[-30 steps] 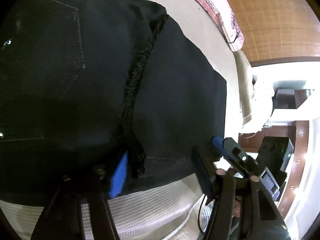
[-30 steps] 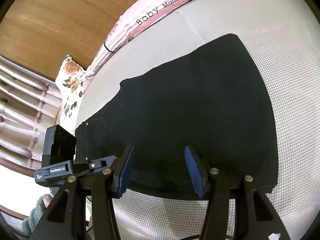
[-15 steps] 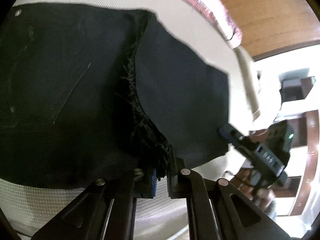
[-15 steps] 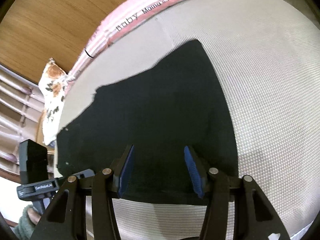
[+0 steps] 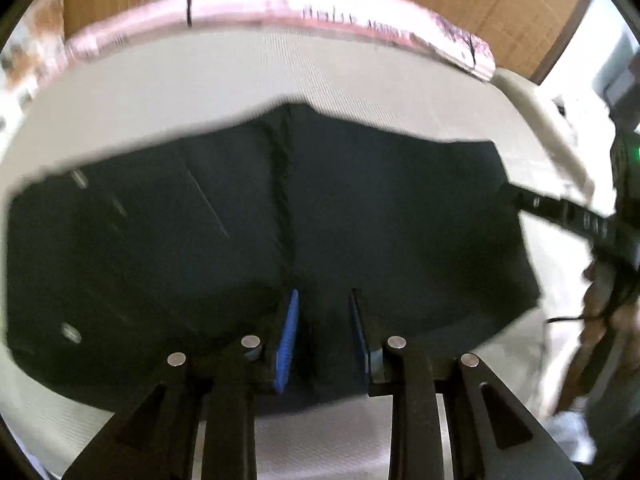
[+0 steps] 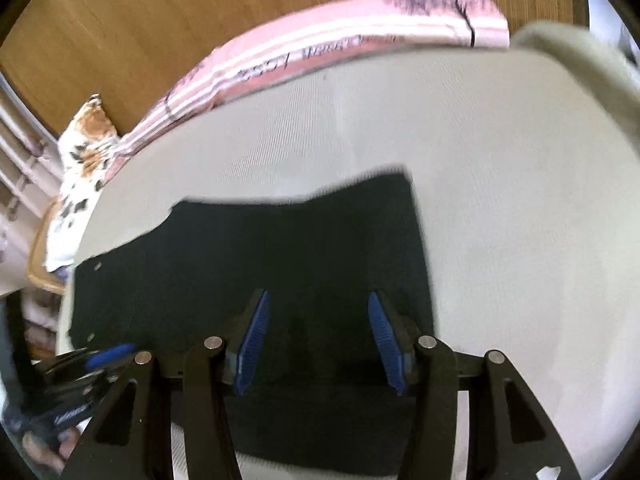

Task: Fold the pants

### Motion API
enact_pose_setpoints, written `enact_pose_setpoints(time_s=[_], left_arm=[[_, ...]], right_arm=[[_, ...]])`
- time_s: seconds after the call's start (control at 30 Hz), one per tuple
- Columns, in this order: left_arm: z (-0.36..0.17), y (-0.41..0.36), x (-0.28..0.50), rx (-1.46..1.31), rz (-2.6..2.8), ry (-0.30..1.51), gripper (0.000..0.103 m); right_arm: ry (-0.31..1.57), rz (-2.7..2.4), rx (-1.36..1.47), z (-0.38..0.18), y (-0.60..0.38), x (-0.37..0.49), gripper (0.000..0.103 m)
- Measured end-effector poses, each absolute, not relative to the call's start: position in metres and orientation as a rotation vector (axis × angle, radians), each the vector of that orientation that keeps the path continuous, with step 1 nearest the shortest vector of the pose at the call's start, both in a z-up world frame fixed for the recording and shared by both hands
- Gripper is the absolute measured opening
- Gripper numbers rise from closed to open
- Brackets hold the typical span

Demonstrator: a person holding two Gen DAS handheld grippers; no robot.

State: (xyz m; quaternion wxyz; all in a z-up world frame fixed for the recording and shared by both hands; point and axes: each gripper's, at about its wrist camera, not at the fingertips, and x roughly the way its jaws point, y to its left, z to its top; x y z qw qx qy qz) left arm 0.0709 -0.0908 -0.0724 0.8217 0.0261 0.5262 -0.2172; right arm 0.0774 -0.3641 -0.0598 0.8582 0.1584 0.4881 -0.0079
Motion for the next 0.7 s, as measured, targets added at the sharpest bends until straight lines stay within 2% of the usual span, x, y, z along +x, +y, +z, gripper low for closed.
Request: enact_pose_setpoints(time_s=[0.17,0.4,0.7], left_arm=[[-0.071,-0.107,0.065,0.152,-0.523,1.041,0.042],[-0.108,-0.125,0.066,0.230,-0.553,1.133,0.042],[-0.110,-0.125,0.065,0.236,-0.547,1.088,0.047]], right_arm=[[1.020,-0.088,0.225,-0.066,-0.371,0.114,0.044],[1.030,-0.147,0.073,-0.083,-0.367,0.132,0.045],[1.053,-0.132,0.100,-0.085,-0.365,0.105,0.045]])
